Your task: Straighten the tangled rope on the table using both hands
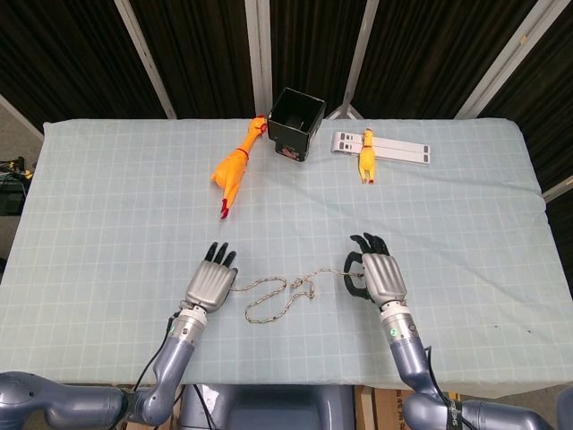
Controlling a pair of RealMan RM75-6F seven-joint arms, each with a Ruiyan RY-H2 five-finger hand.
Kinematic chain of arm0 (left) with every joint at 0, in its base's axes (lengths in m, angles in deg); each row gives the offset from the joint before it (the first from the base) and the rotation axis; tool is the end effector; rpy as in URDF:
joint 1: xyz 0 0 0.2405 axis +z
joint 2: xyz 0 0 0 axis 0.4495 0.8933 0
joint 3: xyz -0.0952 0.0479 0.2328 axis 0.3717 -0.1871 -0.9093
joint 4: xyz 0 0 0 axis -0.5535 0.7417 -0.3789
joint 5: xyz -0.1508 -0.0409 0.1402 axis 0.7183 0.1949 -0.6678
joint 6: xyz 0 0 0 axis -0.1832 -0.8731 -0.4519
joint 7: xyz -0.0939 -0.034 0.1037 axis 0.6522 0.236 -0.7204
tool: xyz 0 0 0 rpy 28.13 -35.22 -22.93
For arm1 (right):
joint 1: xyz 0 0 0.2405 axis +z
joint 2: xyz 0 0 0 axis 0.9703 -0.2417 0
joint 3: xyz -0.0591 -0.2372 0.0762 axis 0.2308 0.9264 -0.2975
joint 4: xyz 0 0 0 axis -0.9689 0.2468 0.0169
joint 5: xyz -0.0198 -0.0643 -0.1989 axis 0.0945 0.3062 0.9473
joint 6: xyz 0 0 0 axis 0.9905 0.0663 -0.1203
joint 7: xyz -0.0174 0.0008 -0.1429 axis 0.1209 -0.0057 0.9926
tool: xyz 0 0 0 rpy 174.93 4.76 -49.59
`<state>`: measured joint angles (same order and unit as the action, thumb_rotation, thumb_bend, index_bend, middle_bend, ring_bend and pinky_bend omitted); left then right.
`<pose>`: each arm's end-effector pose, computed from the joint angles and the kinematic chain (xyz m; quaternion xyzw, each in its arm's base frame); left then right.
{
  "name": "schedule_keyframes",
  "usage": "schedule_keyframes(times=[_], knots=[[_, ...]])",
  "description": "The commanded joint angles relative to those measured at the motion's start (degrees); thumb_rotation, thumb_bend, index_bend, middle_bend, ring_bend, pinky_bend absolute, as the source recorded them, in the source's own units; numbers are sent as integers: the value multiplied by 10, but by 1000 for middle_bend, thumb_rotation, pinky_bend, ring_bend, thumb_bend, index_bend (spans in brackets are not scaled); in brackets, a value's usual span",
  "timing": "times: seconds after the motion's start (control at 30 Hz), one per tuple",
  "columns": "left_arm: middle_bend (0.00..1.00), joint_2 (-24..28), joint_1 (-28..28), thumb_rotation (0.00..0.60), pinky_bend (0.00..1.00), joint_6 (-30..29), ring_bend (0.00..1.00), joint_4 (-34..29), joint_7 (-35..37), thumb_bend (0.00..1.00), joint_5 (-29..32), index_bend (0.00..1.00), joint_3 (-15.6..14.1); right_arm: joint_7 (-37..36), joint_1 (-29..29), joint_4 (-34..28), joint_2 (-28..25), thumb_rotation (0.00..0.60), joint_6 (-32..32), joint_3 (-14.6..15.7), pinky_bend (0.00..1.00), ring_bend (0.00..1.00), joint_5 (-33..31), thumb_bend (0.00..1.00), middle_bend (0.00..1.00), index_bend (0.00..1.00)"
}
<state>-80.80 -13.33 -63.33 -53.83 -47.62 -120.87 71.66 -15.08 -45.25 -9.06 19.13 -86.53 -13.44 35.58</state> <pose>-0.1233 0.2783 -0.0885 -0.7786 -0.3032 -0.2648 0.4813 -0.1647 -0.2899 -0.0101 0.6006 -0.5284 0.4048 0.4429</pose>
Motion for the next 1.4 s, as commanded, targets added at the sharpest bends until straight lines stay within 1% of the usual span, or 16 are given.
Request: schedule_keyframes(times=[0.03, 0.33, 0.57, 0.87, 0.97, 1.07, 1.2, 1.4], knots=[[146, 0, 0, 600, 0, -1, 0, 0, 1, 557, -1, 575, 0, -1, 0, 0, -1, 600, 0, 0, 0, 0, 0, 468, 169, 639], [152, 13, 6, 600, 0, -15, 0, -19, 16, 569, -16, 590, 4, -3, -4, -12, -12, 600, -3, 0, 0, 0, 3, 468, 169, 638], [157, 56, 12, 600, 0, -34, 0, -74, 22, 579, -32, 606, 13, -1, -9, -31, -33, 600, -11, -3, 0, 0, 7, 468, 169, 638], [157, 179, 38, 600, 0, -59, 0, -170, 47, 580, -48, 614, 18, -10, -23, -53, -83, 600, -20, -8, 0, 0, 6, 468, 169, 638], [157, 225, 51, 600, 0, -67, 0, -195, 69, 580, -55, 615, 20, -14, -29, -59, -101, 600, -22, -9, 0, 0, 7, 468, 169, 639], [157, 292, 77, 600, 0, -78, 0, -221, 115, 580, -66, 615, 18, -21, -37, -65, -126, 600, -27, -11, 0, 0, 8, 468, 169, 639], [158, 352, 103, 600, 0, -75, 0, -227, 173, 580, -81, 616, 9, -28, -43, -67, -145, 600, -28, -13, 0, 0, 8, 468, 169, 638], [160, 400, 135, 600, 0, -69, 0, -210, 252, 580, -91, 617, 0, -34, -50, -61, -162, 600, -30, -13, 0, 0, 4, 468, 169, 638]])
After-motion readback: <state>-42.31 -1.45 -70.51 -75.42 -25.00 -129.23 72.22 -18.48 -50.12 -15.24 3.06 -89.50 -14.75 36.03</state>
